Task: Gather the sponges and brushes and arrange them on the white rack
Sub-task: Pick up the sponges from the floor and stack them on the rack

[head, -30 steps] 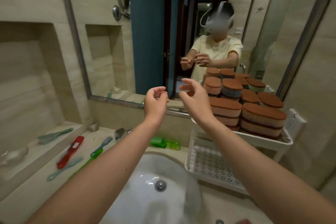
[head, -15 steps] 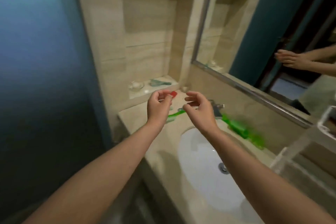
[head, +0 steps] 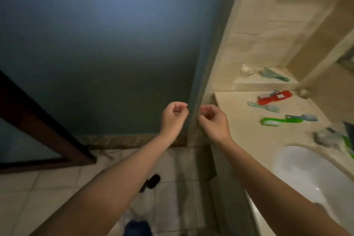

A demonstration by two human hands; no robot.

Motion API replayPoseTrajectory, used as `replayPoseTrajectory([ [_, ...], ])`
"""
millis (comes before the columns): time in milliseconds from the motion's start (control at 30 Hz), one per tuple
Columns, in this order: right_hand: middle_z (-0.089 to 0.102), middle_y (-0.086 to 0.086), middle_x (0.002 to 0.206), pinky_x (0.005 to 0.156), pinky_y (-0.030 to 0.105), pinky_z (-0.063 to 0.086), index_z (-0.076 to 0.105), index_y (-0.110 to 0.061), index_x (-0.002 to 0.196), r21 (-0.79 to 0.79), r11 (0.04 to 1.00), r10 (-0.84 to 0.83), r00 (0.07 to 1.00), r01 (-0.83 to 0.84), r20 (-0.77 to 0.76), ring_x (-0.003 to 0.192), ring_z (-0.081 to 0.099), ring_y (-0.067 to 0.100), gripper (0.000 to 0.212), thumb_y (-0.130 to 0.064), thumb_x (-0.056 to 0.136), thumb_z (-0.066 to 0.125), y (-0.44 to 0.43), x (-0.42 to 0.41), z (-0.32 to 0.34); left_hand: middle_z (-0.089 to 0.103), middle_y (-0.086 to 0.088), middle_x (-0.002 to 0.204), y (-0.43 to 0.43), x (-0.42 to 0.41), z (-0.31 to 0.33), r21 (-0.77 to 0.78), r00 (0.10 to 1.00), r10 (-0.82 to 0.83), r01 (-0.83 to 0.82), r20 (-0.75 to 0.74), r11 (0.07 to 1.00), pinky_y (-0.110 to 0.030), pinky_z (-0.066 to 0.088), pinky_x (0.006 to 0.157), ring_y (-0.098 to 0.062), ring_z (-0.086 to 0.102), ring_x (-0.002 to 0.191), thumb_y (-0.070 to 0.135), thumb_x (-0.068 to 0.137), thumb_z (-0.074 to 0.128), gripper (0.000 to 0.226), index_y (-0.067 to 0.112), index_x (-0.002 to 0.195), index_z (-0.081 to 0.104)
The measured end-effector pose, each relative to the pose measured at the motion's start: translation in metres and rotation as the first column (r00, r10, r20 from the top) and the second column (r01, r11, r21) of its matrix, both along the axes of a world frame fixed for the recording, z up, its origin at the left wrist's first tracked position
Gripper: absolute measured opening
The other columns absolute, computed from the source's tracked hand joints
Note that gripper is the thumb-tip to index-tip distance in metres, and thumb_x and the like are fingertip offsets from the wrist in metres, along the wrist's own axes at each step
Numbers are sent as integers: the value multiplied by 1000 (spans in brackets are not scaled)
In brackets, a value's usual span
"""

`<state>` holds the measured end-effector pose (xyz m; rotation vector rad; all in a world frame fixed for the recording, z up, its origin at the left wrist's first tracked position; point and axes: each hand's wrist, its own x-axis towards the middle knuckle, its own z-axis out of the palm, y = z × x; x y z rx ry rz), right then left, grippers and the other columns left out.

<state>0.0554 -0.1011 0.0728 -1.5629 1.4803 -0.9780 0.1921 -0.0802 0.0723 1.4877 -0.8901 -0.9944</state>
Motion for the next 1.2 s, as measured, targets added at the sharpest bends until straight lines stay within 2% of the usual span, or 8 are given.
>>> replayPoseTrajectory([
  [200,64,-6,98,81,19,45,64,-20,106,116,981,155,988,-156,17,92,61,11,30,-5,80,68,2,88,-48,67,-5,94,26,93,-51,120,996,86,-89,30,989,-38,52,81,-21,63,89,9,87,62,16,24,91,64],
  [333,63,-6,103,81,21,49,63,-17,115,235,951,220,974,-202,-50,94,60,8,32,-15,84,69,3,137,-84,67,-1,95,35,143,-82,197,994,92,-101,54,975,-34,52,81,-16,63,89,9,86,63,17,25,92,63],
  [433,63,-3,106,82,25,51,62,-13,116,334,924,222,972,-188,-69,97,61,13,33,-14,83,69,7,164,-113,66,4,95,39,172,-109,275,997,65,-77,52,958,-20,52,67,-10,63,86,14,84,63,18,30,93,63],
  [533,60,-4,107,71,14,44,61,-15,116,415,898,201,976,-147,-88,96,58,11,34,-12,83,69,13,179,-143,64,5,92,41,193,-138,319,997,51,-67,57,945,-7,45,57,2,60,76,8,82,64,24,29,92,61],
  [633,59,-1,115,79,19,44,60,-16,120,492,863,191,976,-117,-103,100,55,10,38,-11,84,68,18,188,-171,64,8,93,43,208,-168,398,997,-3,-27,73,917,-14,43,67,-1,59,81,11,81,68,28,34,92,57],
  [800,57,0,119,86,27,49,58,-18,124,576,816,189,966,-54,-176,104,54,12,41,-13,84,68,19,199,-217,62,10,99,45,228,-223,529,992,-102,47,76,847,-15,47,66,-2,60,82,13,82,69,32,39,92,54],
  [933,56,-4,122,90,30,51,56,-22,124,627,778,194,957,-16,-216,104,53,11,42,-17,85,71,26,201,-260,60,11,100,46,241,-265,599,978,-191,107,79,794,-22,47,76,-2,58,83,10,83,67,32,32,102,55],
  [1200,52,-4,135,88,28,49,50,-25,136,691,722,283,919,-15,-276,115,52,15,57,-18,83,71,17,197,-363,54,19,100,47,240,-360,712,952,-286,128,107,691,-21,47,72,-1,55,85,14,84,65,35,36,109,51],
])
